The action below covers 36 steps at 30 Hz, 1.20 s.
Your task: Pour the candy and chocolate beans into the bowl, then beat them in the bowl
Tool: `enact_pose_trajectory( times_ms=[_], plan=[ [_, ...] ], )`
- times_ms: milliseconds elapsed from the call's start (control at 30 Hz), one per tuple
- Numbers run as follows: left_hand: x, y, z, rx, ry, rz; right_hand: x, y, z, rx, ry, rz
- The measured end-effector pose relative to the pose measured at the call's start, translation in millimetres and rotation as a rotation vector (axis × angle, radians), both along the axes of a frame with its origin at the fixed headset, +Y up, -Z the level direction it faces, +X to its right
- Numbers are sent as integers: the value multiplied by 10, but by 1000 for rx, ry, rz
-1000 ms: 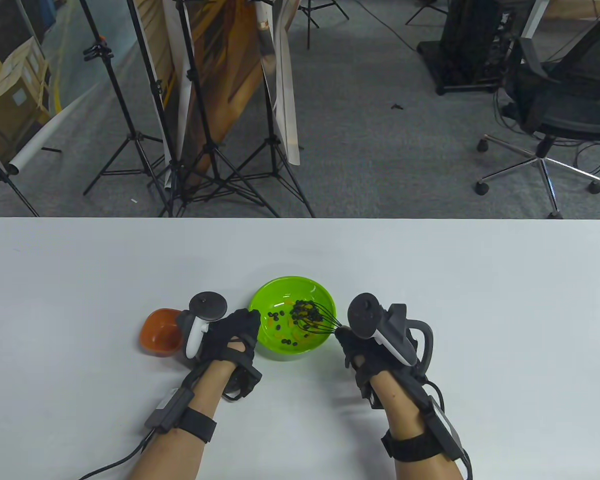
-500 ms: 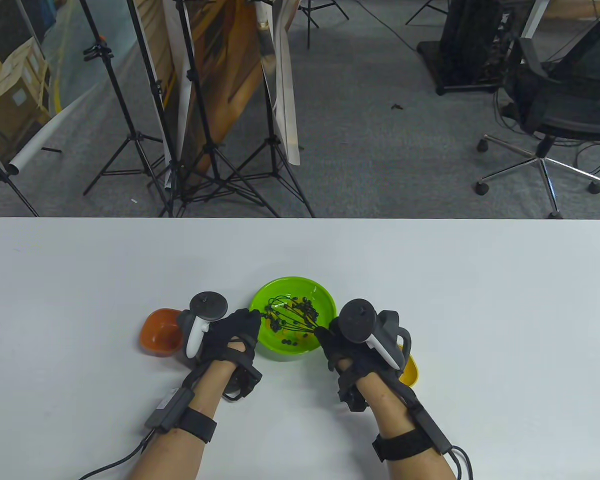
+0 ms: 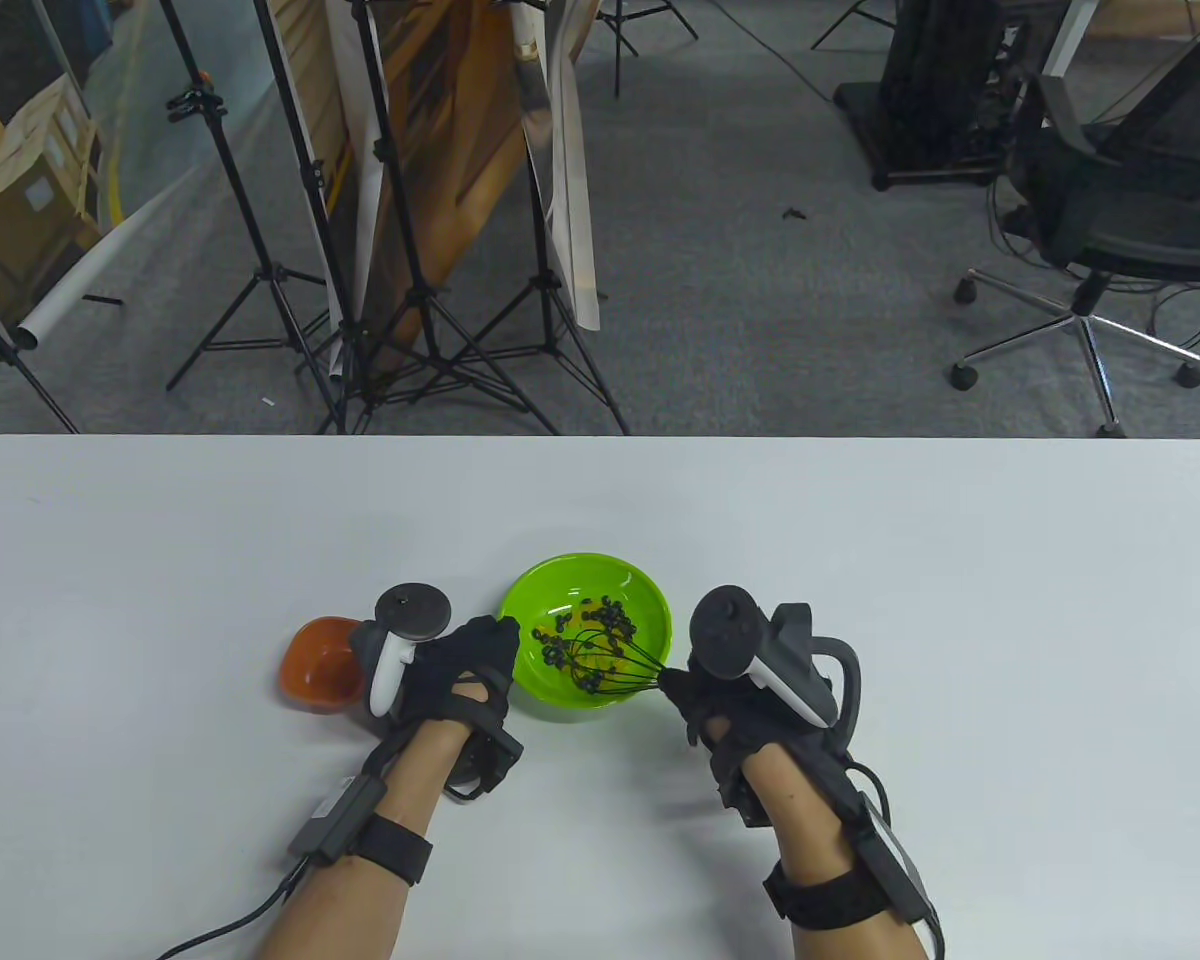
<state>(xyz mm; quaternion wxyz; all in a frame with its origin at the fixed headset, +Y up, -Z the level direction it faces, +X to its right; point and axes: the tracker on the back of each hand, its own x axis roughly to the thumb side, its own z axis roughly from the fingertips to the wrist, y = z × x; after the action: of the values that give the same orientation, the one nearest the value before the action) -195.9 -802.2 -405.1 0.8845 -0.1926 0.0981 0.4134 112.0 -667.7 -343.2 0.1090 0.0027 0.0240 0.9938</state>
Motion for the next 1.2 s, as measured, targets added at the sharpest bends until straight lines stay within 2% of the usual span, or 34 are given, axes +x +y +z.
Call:
enact_pose_trajectory(
  times_ms=[100,200,267,400,500,700,867,1033,1200],
  plan=[
    [3,-1,-1,1,-5,1,24,-50,-26,42,-51,25],
    [4,-3,-4,1,-8,1,22,-195,-87,65,-94,20],
    [9,-1,-1,0,-13,2,18,-341,-145,36,-92,-59],
    [5,-7,-6,-3,-13,8,-16,-461,-174,33,-71,-157],
    [25,-1,-1,2,-22,-7,-85,-440,-161,-15,-10,-211],
    [20,-4,1,-1,-15,-1,-146,-244,-71,-94,101,-156],
    [20,-2,6,-6,-9,3,-3,-13,-1,-46,57,-15],
    [48,6,9,2,-28,-19,113,-65,-63,-13,-29,-19],
    [44,5,6,1,-32,-13,137,-250,-140,12,-92,-43]
  ],
)
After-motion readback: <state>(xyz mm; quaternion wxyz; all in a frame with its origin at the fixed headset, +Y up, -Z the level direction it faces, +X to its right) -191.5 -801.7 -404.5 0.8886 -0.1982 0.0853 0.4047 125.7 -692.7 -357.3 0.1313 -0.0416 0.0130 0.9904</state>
